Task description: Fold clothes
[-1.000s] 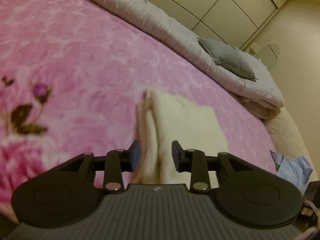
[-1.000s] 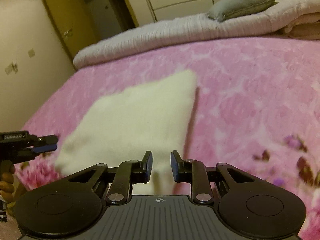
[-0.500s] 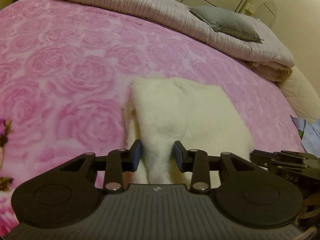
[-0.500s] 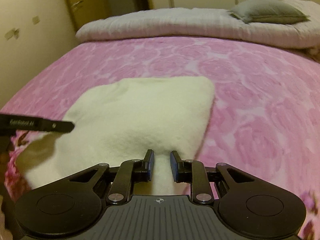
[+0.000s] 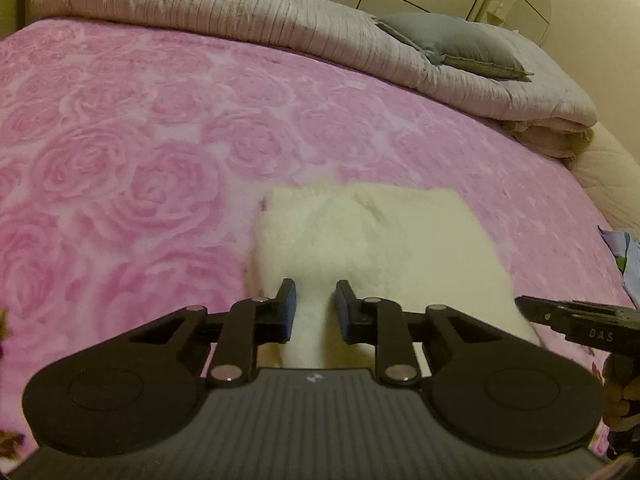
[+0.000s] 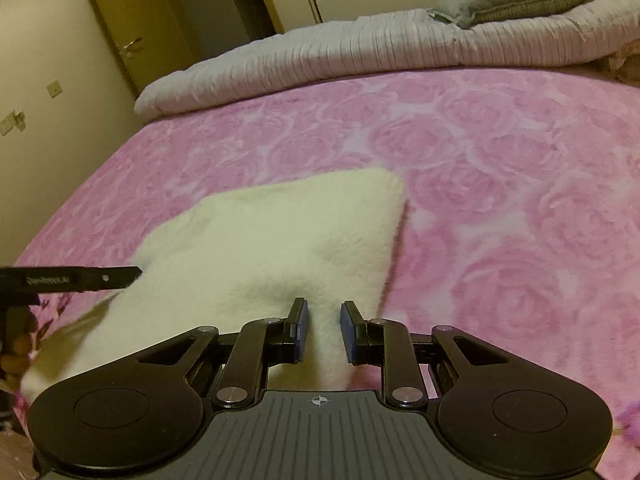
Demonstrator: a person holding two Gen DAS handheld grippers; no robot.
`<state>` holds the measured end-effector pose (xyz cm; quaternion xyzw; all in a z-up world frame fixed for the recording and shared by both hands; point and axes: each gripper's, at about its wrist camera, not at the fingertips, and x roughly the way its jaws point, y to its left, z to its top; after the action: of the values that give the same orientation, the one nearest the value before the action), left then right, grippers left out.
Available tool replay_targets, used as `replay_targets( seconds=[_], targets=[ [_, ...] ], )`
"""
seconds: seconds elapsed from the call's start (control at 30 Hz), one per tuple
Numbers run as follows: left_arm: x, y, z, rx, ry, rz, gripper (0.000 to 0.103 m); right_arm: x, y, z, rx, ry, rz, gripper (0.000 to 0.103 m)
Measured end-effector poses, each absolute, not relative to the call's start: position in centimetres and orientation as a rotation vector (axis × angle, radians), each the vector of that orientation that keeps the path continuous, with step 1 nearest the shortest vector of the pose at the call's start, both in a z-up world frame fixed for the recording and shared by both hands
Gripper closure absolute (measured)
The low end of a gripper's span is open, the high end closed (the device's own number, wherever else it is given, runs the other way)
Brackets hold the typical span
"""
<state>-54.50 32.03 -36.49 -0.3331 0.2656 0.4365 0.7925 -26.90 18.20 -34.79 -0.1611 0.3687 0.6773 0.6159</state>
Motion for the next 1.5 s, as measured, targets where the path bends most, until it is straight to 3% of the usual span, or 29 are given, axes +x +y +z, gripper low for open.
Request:
replay_targets(
  seconds=[0.1, 0.37, 0.5, 0.57, 0.77, 0.8, 0.93, 1.5],
  targets=[
    [-54.7, 31.7, -35.6, -0.723, 0.581, 0.957, 0.088, -26.9, 18.0, -33.8, -0.393, 0.830, 1.558, 0.080],
    [-57.8, 23.8, -31.5, -0.686, 0.503, 0.929, 0.087, -28.3, 10.0, -30.5, -0.305, 0.792, 1.612, 0.080],
    [-57.9, 21.3, -33.0, -0.705, 0.530, 0.941, 0.087, -30.5, 7.3, -31.1, -0.364, 0.815, 1.632, 0.080],
    [-57.2, 21.4, -34.1, -0.691, 0.601, 0.993, 0.078, -31.6, 7.5, -32.4, -0.419, 0.848, 1.613, 0.080],
    [-56.9, 19.9, -32.1, -0.673, 0.601, 1.052, 0.081, -32.8, 7.2, -32.0, -0.468, 0.838, 1.572, 0.079],
    [-56.9, 19.4, -31.7, -0.660, 0.610, 1.063, 0.081, -32.8, 6.9, -31.7, -0.461, 0.837, 1.571, 0.078],
    [-56.4, 17.2, -30.6, -0.617, 0.665, 1.109, 0.081, -32.9, 5.7, -31.3, -0.466, 0.832, 1.525, 0.057],
    [-55.5, 8.6, -27.8, -0.515, 0.734, 1.148, 0.068, -33.8, 0.2, -28.3, -0.469, 0.779, 1.379, 0.050]
  ],
)
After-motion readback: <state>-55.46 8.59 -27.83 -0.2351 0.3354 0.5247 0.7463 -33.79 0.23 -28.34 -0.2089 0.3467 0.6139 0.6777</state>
